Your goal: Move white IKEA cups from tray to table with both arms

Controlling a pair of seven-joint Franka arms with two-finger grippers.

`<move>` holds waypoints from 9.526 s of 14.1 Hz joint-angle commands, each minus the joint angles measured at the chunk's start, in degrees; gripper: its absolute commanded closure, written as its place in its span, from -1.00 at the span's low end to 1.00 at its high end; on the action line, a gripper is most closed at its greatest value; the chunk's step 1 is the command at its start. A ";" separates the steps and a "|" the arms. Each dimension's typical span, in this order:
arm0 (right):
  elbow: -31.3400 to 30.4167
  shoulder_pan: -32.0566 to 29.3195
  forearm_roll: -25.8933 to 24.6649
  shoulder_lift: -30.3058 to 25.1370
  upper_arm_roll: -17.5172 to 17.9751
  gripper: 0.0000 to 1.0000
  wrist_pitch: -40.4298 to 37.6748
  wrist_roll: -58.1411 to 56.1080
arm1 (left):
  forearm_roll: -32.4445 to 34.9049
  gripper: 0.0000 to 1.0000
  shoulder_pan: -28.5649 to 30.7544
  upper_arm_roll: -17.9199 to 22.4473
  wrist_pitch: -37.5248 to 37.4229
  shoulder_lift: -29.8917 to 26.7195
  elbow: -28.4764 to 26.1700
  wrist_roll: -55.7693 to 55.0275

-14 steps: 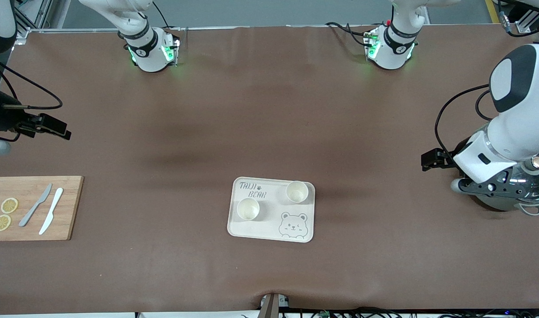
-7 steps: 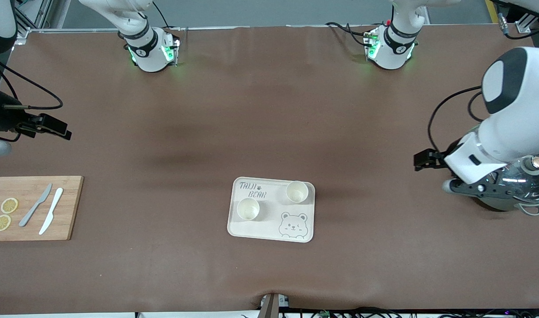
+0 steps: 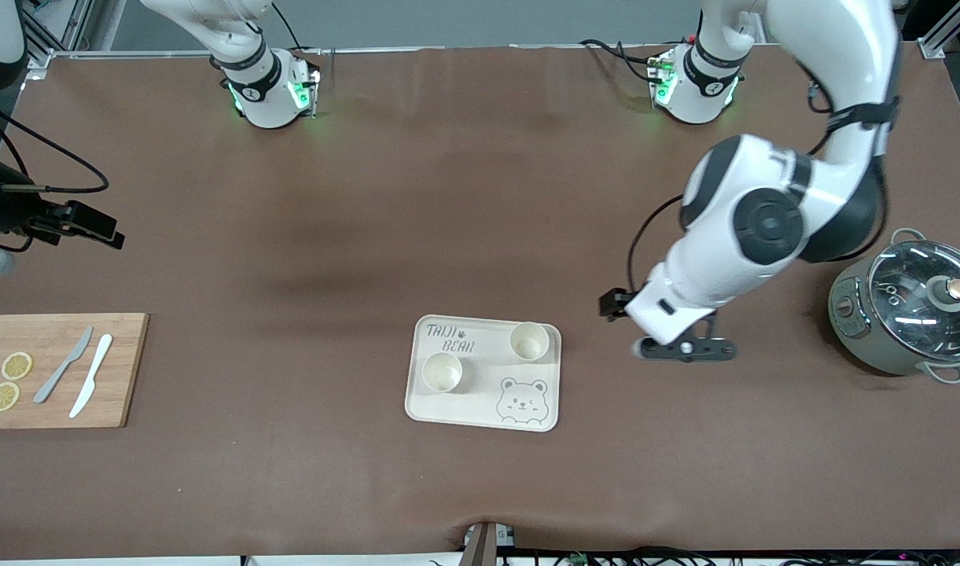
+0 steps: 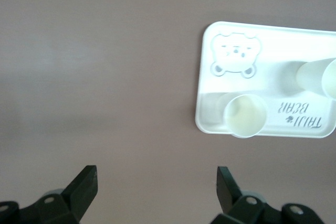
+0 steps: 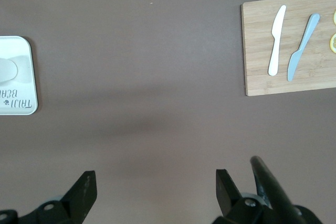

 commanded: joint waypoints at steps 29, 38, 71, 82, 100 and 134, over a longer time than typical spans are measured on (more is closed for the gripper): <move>15.52 28.74 -2.93 35.84 0.52 -1.00 31.18 35.14 | 5.80 -1.00 -8.26 2.11 23.07 17.71 1.65 -2.71; 15.52 30.41 -3.19 40.94 0.08 -1.00 38.03 35.23 | 5.36 -0.07 -8.53 2.12 27.29 20.34 1.65 -6.11; 16.22 36.65 -3.37 48.24 -4.75 -0.01 45.86 36.99 | 19.67 1.00 17.30 -6.59 41.07 -7.34 -38.42 10.92; 16.22 36.39 -3.28 47.98 -4.75 1.00 45.77 37.07 | 24.25 1.00 20.56 -6.32 52.95 -4.44 -41.77 10.13; 13.43 10.23 1.29 23.20 -3.52 1.00 7.80 -9.10 | 29.44 -1.00 22.67 -6.32 49.13 -2.68 -40.90 2.66; -11.20 -2.72 0.94 23.54 -3.52 0.99 41.64 -30.16 | 7.46 -1.00 28.74 -11.51 -7.77 -6.20 1.03 22.43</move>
